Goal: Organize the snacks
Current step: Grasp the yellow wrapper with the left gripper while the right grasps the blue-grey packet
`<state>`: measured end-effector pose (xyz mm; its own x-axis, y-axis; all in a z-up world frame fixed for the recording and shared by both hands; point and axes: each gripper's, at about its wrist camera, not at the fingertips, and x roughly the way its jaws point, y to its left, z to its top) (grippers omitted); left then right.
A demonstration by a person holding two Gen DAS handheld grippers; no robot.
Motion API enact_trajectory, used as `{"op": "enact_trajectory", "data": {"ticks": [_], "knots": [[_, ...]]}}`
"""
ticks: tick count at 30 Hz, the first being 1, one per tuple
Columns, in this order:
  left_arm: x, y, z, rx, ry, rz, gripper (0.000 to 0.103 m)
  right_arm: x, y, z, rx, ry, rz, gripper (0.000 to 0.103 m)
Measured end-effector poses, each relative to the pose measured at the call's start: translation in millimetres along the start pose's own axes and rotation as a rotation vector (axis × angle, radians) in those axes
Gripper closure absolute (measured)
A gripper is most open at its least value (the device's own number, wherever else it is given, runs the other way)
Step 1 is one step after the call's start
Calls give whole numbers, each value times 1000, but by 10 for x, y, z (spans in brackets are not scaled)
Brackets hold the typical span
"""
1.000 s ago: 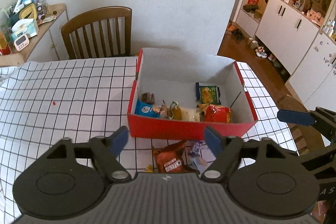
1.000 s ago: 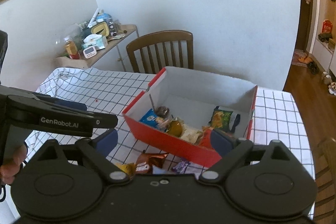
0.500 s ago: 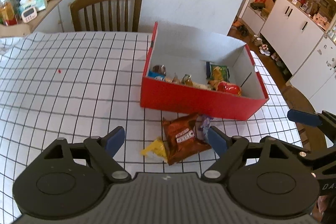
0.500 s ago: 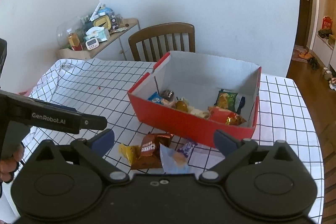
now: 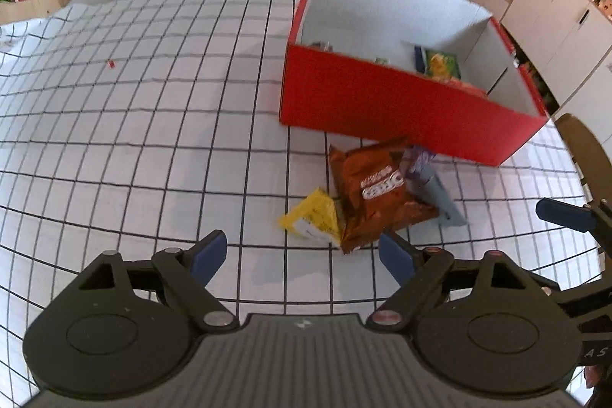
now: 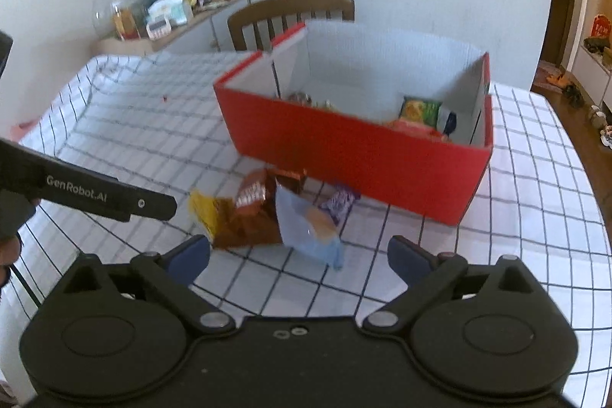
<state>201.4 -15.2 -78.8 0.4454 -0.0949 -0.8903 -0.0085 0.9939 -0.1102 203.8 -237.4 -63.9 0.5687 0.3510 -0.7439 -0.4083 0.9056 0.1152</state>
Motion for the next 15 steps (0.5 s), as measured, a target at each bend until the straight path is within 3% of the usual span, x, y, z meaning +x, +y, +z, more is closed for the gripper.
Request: {"op": "enact_trajectory", "data": {"ticks": [13, 15], "knots": [[446, 23, 94, -14, 56, 17, 16, 462, -51, -38, -19, 76, 19, 25], [502, 60, 118, -37, 65, 13, 16, 514, -50, -28, -31, 86, 26, 33]]}}
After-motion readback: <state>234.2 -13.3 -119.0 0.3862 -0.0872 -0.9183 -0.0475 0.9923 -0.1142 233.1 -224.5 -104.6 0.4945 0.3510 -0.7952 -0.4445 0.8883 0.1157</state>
